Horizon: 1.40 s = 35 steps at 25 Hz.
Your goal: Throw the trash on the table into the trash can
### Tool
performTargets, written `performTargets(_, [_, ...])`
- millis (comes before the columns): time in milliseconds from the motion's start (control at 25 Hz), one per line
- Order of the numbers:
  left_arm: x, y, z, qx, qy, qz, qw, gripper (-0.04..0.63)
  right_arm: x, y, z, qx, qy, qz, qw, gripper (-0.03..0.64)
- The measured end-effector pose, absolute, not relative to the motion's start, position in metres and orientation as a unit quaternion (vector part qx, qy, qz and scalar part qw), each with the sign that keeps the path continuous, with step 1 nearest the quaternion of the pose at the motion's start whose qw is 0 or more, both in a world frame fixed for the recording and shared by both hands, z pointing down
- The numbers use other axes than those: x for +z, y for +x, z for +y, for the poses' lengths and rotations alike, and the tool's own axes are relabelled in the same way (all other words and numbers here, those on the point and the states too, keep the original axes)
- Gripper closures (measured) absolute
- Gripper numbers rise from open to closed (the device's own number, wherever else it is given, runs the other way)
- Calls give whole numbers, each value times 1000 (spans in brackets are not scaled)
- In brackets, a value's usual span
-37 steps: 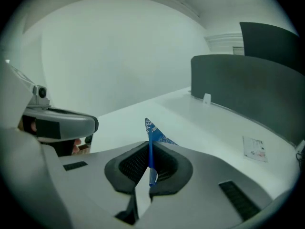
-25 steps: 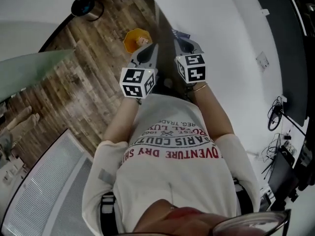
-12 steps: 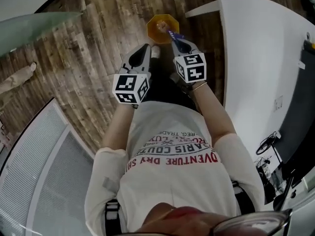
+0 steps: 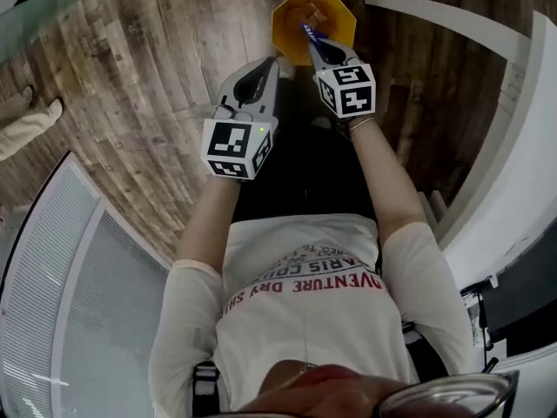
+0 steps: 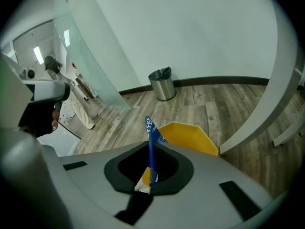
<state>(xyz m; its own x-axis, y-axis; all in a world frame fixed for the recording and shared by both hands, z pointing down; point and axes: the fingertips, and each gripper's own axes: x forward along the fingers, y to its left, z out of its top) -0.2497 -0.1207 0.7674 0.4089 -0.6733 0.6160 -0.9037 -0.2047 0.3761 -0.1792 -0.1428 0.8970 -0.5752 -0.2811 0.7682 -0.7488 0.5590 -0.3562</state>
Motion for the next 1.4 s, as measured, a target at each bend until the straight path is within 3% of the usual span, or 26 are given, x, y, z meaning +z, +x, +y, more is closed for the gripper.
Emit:
performTargets(200, [845,-260,-120,164,747,-528,369,572,989,-182,-136,375,293,-804,355,583])
performTargets(240, [854,-262,-119,165,743,-531,372,572,1000,-181,-135,381,292,-799,361,556])
performTargets(320, [864,-264,-117,164,737,-536,377,572,1015,-176,-132,387,298,-790,371,429])
performTargets(600, [832,-256,-115,163,737,-536,378,572,975,-164,-130,384,309,-791,363,397])
performTargets(720, [792,-246,-114,158,741,-534,376,572,925,-158,-132,385,319,-793,348,400])
performTargets(840, [744,-238,-114,155,749,-530,366,572,859,-149,-139,363,349,-800,327,536])
performTargets(920, [710,-232,-116,154,755,-527,358,572,812,-142,-144,347,370,-803,314,578])
performTargets(1400, [460,-125,-121,131,852,-427,273,572,496,-49,-140,254,490,-813,185,591])
